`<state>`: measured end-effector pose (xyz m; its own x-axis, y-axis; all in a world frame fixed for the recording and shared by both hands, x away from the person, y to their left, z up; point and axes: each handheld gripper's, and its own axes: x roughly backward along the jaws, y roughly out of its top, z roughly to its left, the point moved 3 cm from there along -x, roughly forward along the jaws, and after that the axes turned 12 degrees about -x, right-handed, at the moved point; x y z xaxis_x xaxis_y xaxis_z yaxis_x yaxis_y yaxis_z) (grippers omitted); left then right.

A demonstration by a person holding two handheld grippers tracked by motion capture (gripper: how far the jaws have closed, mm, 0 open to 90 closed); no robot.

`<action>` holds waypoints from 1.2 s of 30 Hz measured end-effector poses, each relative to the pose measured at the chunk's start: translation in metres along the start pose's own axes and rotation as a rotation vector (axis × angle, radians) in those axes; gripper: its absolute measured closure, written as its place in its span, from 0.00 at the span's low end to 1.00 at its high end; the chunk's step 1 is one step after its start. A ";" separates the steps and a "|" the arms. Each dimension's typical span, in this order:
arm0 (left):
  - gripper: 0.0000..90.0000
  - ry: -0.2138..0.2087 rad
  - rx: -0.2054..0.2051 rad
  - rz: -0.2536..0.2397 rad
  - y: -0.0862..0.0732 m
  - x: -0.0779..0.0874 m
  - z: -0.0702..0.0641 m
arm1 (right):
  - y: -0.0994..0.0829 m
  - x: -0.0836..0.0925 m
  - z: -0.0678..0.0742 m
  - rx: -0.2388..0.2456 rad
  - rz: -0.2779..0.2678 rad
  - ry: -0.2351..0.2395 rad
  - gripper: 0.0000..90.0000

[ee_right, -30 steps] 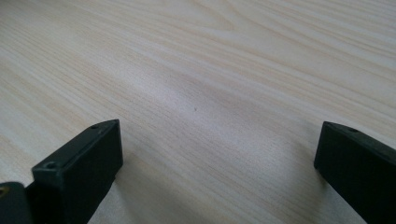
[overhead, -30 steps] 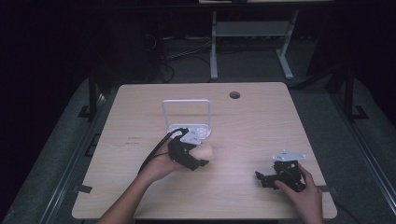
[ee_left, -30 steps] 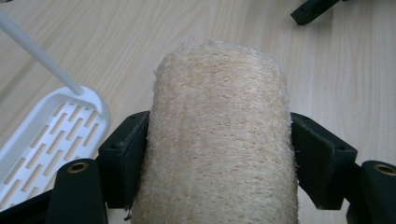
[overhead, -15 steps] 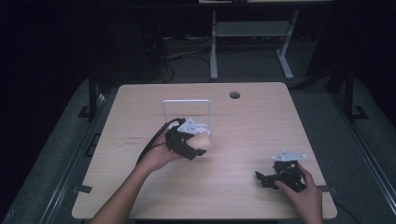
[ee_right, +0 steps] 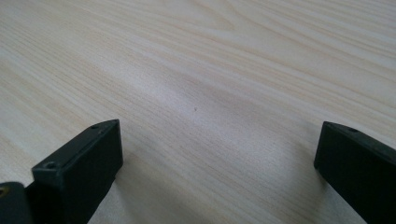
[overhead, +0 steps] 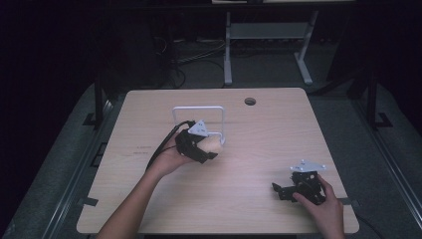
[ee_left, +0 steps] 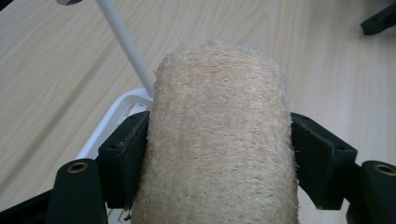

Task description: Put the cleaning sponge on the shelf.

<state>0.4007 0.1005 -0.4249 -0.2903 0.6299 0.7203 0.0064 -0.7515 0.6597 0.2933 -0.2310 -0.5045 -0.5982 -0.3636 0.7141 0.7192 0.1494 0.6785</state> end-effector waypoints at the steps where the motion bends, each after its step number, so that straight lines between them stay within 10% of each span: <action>1: 0.29 0.002 -0.003 0.005 -0.001 -0.001 0.002 | 0.000 0.000 0.000 0.000 0.000 0.000 0.01; 36: 0.29 0.091 0.073 0.079 -0.021 -0.035 0.037 | 0.000 0.000 0.000 0.000 0.000 0.001 0.01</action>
<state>0.4464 0.1016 -0.4560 -0.3722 0.5463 0.7504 0.1017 -0.7796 0.6180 0.2934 -0.2310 -0.5046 -0.5982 -0.3642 0.7138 0.7191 0.1491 0.6787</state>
